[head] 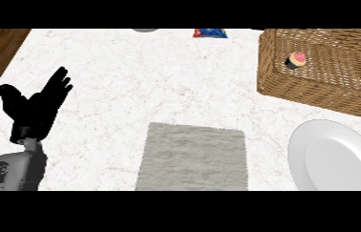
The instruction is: Pick the cupcake from the placemat and place it in the basket
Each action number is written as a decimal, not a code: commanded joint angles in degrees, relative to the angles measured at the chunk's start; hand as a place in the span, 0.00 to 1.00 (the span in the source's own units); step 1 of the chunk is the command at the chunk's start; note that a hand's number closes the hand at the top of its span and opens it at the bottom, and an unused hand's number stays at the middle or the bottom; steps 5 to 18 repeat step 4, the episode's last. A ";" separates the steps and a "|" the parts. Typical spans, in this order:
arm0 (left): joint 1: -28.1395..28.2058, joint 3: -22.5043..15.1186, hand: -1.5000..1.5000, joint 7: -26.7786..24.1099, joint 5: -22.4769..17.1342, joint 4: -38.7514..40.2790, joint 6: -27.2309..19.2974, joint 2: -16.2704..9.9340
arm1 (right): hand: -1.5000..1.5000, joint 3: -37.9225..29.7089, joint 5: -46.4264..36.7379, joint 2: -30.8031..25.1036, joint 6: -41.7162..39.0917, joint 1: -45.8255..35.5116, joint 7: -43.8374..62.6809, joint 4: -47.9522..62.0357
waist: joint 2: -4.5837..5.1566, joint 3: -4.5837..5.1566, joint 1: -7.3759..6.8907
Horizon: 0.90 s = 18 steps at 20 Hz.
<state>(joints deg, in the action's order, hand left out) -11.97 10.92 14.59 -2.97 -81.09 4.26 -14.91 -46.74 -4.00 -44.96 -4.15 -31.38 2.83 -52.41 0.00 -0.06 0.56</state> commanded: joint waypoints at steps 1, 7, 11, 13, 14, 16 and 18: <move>-1.69 0.98 0.50 0.09 -0.24 1.37 0.56 -1.33 | 0.00 -4.26 4.32 -6.95 -10.97 6.09 -6.40 8.44 | 0.20 -0.06 -0.06; 1.63 -0.95 0.50 1.42 0.23 -3.86 -0.18 0.69 | 0.00 -5.57 5.83 -11.53 -17.00 9.48 -7.53 12.13 | 0.01 -0.02 -0.49; 1.63 -0.95 0.50 1.42 0.23 -3.86 -0.18 0.69 | 0.00 -5.57 5.83 -11.53 -17.00 9.48 -7.53 12.13 | 0.01 -0.02 -0.49; 1.63 -0.95 0.50 1.42 0.23 -3.86 -0.18 0.69 | 0.00 -5.57 5.83 -11.53 -17.00 9.48 -7.53 12.13 | 0.01 -0.02 -0.49; 1.63 -0.95 0.50 1.42 0.23 -3.86 -0.18 0.69 | 0.00 -5.57 5.83 -11.53 -17.00 9.48 -7.53 12.13 | 0.01 -0.02 -0.49; 1.63 -0.95 0.50 1.42 0.23 -3.86 -0.18 0.69 | 0.00 -5.57 5.83 -11.53 -17.00 9.48 -7.53 12.13 | 0.01 -0.02 -0.49; 1.63 -0.95 0.50 1.42 0.23 -3.86 -0.18 0.69 | 0.00 -5.57 5.83 -11.53 -17.00 9.48 -7.53 12.13 | 0.01 -0.02 -0.49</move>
